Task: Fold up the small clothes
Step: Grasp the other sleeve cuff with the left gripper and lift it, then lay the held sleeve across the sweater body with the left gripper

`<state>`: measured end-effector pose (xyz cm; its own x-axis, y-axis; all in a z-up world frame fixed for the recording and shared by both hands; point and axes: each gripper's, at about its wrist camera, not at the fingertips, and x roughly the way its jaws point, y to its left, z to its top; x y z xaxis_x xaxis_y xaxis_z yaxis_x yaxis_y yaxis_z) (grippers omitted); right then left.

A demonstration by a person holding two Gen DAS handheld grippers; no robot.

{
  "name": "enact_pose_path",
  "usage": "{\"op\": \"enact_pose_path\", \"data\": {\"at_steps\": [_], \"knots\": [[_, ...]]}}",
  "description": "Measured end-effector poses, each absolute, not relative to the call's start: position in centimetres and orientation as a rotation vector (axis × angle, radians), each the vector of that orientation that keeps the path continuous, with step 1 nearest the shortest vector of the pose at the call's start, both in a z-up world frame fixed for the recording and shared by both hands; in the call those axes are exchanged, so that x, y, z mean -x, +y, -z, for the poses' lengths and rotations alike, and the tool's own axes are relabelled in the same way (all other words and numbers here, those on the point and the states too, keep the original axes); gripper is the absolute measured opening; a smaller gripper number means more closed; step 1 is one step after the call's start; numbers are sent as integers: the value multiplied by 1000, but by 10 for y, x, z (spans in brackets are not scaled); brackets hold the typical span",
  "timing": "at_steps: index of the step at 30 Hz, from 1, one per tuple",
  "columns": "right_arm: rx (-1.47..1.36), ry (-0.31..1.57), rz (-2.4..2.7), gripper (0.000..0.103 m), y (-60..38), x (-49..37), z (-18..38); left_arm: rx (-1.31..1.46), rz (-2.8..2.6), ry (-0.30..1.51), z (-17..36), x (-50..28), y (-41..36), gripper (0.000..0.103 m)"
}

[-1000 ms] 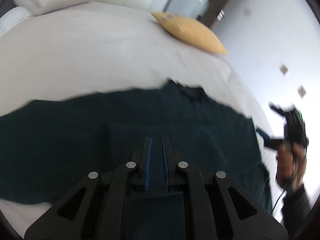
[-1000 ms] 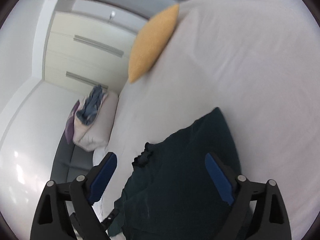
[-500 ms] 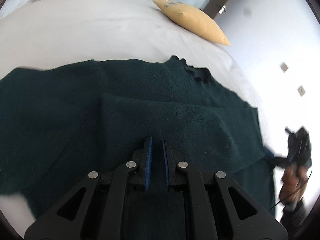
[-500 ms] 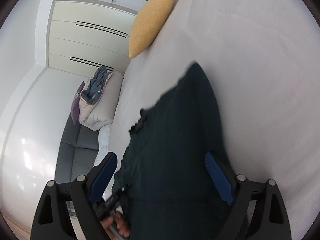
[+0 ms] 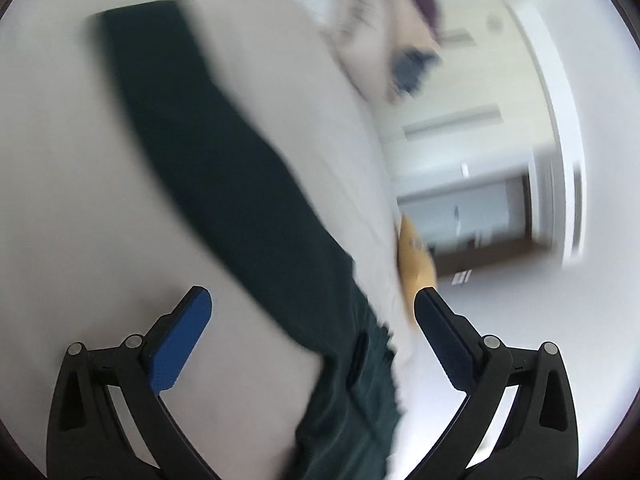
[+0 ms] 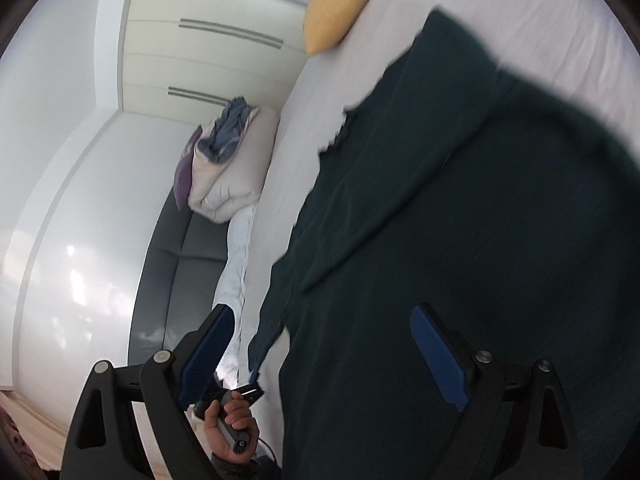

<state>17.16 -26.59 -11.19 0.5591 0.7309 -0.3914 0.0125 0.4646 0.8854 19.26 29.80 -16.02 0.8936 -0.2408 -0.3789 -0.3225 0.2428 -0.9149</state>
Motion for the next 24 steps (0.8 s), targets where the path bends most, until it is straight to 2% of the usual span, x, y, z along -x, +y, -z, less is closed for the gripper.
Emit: {"op": "enact_pose_path", "data": {"at_steps": [7, 9, 13, 15, 16, 18, 21, 24], "knots": [[-974, 913, -545, 93, -228, -166, 103, 1538, -114, 378, 181, -177, 366, 99], [-967, 918, -546, 93, -224, -165, 101, 1604, -141, 387, 193, -191, 387, 86], [-959, 924, -548, 93, -218, -161, 99, 1671, -140, 366, 203, -194, 415, 79], [-964, 931, -544, 93, -216, -163, 103, 1688, -157, 378, 208, -196, 419, 60], [-967, 935, -540, 93, -215, -164, 105, 1700, -161, 378, 213, -196, 422, 54], [-975, 940, -536, 93, -214, -164, 110, 1706, -174, 391, 221, -199, 429, 30], [-986, 939, -534, 92, -217, -164, 114, 1689, -201, 408, 229, -203, 429, 16], [-1007, 914, -539, 92, -226, -160, 114, 1612, -218, 434, 219, -211, 425, 7]]}}
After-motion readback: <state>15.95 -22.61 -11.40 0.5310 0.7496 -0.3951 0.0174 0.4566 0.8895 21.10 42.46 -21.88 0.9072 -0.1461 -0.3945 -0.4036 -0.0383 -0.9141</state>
